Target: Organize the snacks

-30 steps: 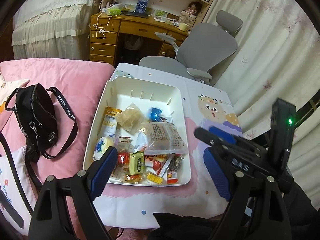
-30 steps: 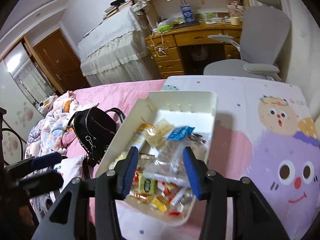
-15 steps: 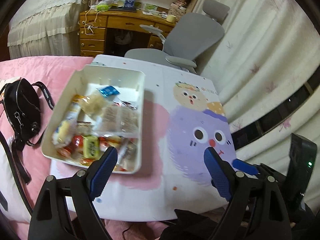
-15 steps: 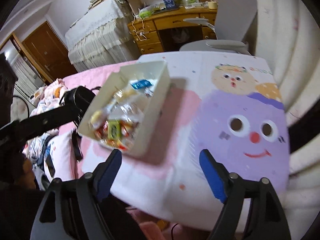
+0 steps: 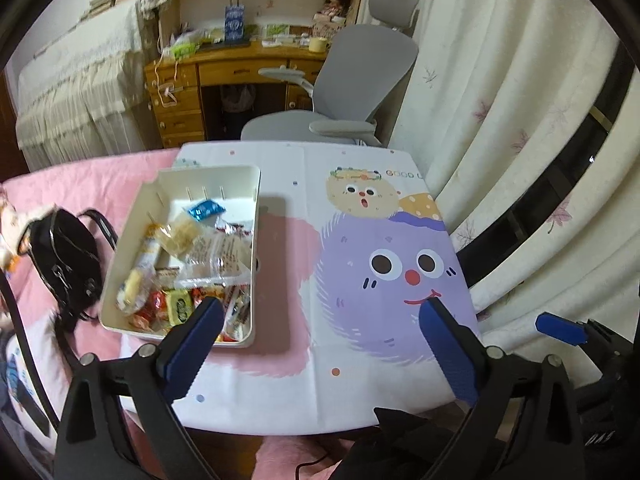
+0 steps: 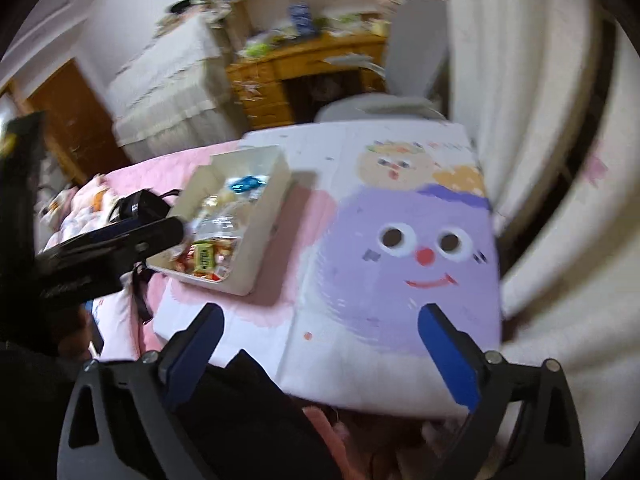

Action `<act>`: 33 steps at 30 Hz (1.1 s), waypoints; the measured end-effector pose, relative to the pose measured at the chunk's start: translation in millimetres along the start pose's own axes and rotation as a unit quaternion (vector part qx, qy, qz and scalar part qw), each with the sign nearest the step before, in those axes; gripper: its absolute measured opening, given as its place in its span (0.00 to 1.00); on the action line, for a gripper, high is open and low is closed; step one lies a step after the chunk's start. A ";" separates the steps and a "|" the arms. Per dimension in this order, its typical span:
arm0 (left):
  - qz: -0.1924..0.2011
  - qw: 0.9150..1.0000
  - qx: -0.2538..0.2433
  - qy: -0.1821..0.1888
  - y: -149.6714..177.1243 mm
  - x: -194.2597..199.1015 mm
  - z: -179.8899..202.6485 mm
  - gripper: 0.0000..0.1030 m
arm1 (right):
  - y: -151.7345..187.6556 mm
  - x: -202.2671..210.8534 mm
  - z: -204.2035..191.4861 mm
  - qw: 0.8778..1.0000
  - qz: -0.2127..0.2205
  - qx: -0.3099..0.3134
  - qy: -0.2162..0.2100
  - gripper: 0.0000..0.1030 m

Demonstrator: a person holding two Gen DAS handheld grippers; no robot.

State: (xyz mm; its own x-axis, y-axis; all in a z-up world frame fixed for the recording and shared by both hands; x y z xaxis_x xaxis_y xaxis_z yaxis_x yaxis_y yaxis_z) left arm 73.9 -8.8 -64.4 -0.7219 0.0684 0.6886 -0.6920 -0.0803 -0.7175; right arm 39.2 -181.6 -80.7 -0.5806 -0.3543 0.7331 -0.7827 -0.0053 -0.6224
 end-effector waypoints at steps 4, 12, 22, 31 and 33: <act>0.017 1.000 -0.012 -0.023 0.1 14.1 6.0 0.99 | 2.7 7.9 -2.6 1.000 -0.002 -0.003 0.014 0.97; 0.025 0.996 -0.018 -0.088 4.2 21.1 2.0 0.99 | 6.0 9.8 -12.9 1.000 0.023 0.009 0.007 0.97; 0.008 0.993 -0.006 -0.116 12.2 13.8 -10.3 0.99 | 2.1 -3.9 -17.0 0.999 0.018 0.027 0.020 1.00; 0.008 0.993 -0.001 -0.119 11.8 11.7 -15.9 0.99 | 5.2 -16.3 -21.2 0.999 -0.007 0.031 0.013 1.00; 0.009 0.993 -0.002 -0.118 11.6 11.2 -16.3 0.99 | 4.9 -17.7 -20.4 0.999 -0.009 0.030 0.014 1.00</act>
State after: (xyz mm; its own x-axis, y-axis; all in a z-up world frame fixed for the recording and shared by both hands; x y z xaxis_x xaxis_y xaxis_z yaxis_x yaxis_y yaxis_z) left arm 57.7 7.2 -66.7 -0.7123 -0.1681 0.6814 -0.6798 -0.0765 -0.7294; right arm 41.0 -156.3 -91.2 -0.5740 -0.3265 0.7510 -0.7781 -0.0685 -0.6244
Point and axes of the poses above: each gripper's, at about its wrist camera, not at the fingertips, and x roughly against the way its jaws point, z to its right, y to its underside, the point moved 5 cm from there along -x, roughly the way its jaws point, and after that the axes turned 9 degrees about z, right-handed, at the moved point
